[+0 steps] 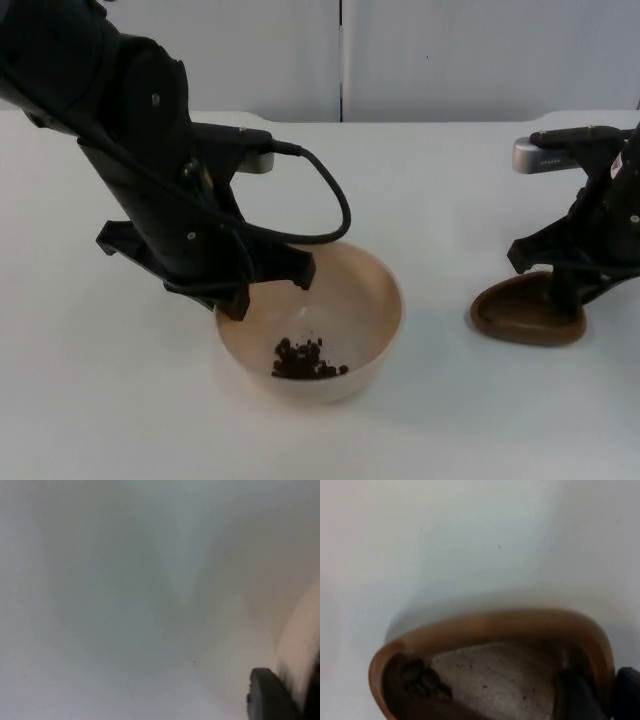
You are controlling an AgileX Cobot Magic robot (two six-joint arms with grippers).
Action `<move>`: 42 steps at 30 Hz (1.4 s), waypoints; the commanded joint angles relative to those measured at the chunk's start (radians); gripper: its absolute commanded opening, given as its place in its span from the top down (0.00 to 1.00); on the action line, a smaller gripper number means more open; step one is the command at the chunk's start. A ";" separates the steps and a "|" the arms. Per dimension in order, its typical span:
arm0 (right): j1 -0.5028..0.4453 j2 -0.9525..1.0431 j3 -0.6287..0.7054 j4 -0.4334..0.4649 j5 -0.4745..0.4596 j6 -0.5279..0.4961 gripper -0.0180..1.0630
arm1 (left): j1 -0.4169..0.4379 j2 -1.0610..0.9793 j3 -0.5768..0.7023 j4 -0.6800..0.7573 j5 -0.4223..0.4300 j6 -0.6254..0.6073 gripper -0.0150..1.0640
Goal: Pick up the bowl with the left hand and pour the coffee beans from the cup into the bowl with the right hand.
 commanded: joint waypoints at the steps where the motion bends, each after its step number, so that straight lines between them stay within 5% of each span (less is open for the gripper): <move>1: -0.004 0.003 0.002 -0.001 -0.013 0.010 0.66 | -0.002 -0.001 0.003 0.008 0.012 0.010 0.68; 2: -0.004 0.003 0.002 -0.001 -0.013 0.010 0.66 | -0.002 -0.001 0.003 0.008 0.012 0.010 0.68; 3: -0.004 0.003 0.002 -0.001 -0.020 0.010 0.59 | -0.002 -0.001 0.003 0.008 0.020 0.010 0.51; 6: -0.004 -0.010 0.002 -0.001 -0.032 0.010 0.44 | -0.002 -0.001 0.003 0.008 0.029 0.010 0.25; 11: -0.004 -0.060 -0.002 -0.001 -0.032 0.010 0.34 | -0.002 -0.037 0.003 0.008 0.027 0.010 0.07; 42: 0.000 -0.676 0.000 -0.003 0.195 -0.022 0.34 | -0.002 -0.492 0.003 0.006 0.127 0.048 0.06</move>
